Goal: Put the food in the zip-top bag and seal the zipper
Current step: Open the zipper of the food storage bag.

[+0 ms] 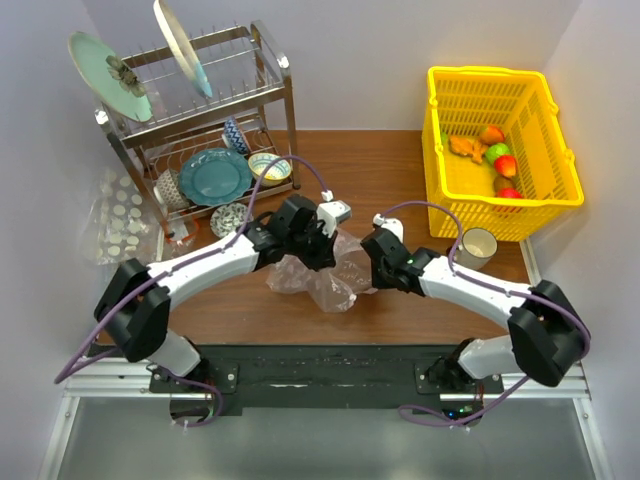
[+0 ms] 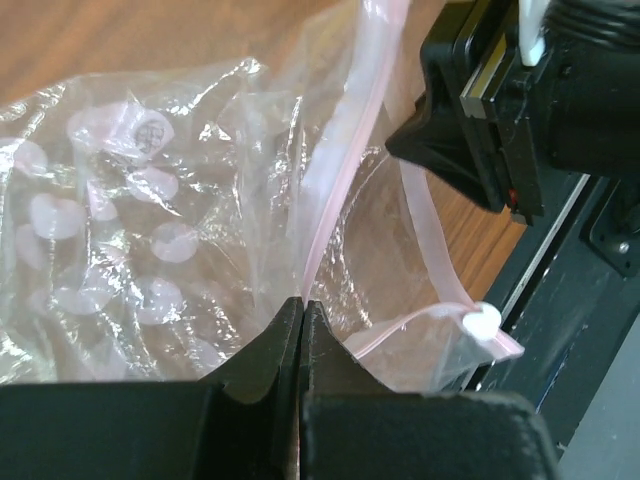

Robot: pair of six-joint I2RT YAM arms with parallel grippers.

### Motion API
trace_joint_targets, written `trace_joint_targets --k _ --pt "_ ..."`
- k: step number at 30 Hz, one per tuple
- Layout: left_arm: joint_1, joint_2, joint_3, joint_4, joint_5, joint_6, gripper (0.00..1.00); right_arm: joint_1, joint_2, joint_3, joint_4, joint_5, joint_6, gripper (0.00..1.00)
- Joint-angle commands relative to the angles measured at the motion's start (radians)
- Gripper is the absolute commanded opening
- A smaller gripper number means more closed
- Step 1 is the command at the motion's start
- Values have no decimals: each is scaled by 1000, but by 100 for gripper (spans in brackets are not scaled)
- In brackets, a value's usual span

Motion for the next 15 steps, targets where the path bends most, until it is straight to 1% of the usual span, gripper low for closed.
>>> trace_joint_targets --k 1,2,6,8,9,10,15 --pt "-1 -108 -12 62 -46 -6 0 0 -88 47 -49 73 -31 29" --pt "1 -111 -12 62 -51 -6 0 0 -104 48 -51 59 -37 32" --pt "1 -106 -3 49 -49 -6 0 2 -218 67 -60 24 -66 35" --pt "1 -108 0 49 -49 -4 0 0 -272 100 -84 19 -77 44" --pt "1 -111 0 45 -51 -4 0 2 -284 114 -93 21 -79 44" --pt "1 -111 0 46 -51 -1 0 2 -304 143 -119 25 -83 53" --pt "-1 -123 -1 43 -58 5 1 2 -326 229 -187 36 -97 54"
